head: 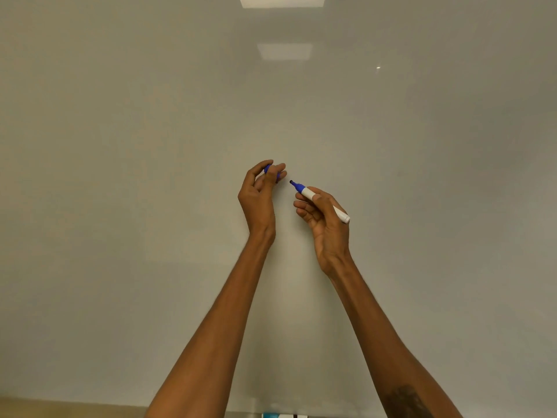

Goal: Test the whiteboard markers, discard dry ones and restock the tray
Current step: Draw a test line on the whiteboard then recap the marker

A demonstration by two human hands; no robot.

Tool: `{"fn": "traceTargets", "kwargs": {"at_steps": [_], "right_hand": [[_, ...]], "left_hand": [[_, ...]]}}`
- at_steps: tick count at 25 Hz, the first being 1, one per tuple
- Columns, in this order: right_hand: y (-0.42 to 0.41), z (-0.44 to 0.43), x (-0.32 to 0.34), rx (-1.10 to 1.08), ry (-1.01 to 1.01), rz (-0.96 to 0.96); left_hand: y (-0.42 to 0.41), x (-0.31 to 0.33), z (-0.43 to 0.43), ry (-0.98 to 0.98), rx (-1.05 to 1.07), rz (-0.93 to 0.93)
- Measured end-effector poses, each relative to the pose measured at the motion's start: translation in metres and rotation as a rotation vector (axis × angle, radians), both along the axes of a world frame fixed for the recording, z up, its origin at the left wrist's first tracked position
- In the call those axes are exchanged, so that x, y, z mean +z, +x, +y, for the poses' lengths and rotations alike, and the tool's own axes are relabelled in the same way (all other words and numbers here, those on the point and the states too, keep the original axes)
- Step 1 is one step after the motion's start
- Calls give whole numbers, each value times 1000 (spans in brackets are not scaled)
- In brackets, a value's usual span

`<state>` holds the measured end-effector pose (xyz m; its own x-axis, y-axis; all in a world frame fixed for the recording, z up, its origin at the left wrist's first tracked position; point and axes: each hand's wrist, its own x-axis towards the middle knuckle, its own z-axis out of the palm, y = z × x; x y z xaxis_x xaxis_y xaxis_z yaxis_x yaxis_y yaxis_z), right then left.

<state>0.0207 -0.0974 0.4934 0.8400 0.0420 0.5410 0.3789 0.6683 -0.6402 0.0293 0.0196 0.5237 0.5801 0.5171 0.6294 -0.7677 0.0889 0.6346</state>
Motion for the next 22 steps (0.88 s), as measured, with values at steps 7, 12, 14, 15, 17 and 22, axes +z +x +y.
{"fn": "traceTargets", "kwargs": {"at_steps": [7, 12, 14, 15, 17, 22], "right_hand": [[-12, 15, -16, 23, -43, 9], [-14, 21, -20, 28, -52, 15], [-15, 25, -24, 21, -63, 9], [-15, 26, -26, 11, -67, 13], [-18, 31, -31, -21, -86, 25], [-23, 46, -41, -85, -140, 1]], "left_hand": [[-16, -20, 1, -209, -352, 54], [-24, -33, 4, -174, -368, 96], [-27, -38, 7, -169, -379, 107], [-28, -40, 9, -169, -374, 110], [-29, -44, 14, -183, -341, 115], [-36, -51, 26, -256, -257, 113]]}}
